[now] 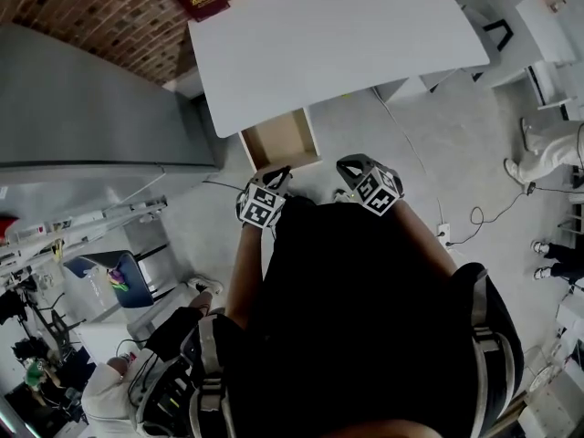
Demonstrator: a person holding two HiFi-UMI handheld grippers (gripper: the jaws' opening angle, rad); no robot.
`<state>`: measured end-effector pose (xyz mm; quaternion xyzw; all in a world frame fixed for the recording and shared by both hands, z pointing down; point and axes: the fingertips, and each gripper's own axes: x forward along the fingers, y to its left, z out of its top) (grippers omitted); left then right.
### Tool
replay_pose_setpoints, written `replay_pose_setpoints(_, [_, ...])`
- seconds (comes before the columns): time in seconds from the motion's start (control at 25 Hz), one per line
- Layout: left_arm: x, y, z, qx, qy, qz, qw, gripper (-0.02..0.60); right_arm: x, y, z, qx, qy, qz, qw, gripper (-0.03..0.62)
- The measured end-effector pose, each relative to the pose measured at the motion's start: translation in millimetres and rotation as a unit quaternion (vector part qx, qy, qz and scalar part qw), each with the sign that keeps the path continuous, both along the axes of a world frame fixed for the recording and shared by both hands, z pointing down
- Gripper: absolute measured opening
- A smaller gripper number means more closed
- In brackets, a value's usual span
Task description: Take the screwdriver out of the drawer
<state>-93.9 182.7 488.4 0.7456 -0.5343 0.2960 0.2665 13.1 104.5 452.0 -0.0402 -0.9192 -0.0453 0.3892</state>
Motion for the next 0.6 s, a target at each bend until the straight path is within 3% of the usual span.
replay_pose_setpoints(0.6, [16.3, 14.7, -7.5, 0.000, -0.012, -0.033, 0.9994, 0.055, 16.8, 3.7, 3.8, 0.000, -0.001, -0.020, 1.000, 0.057])
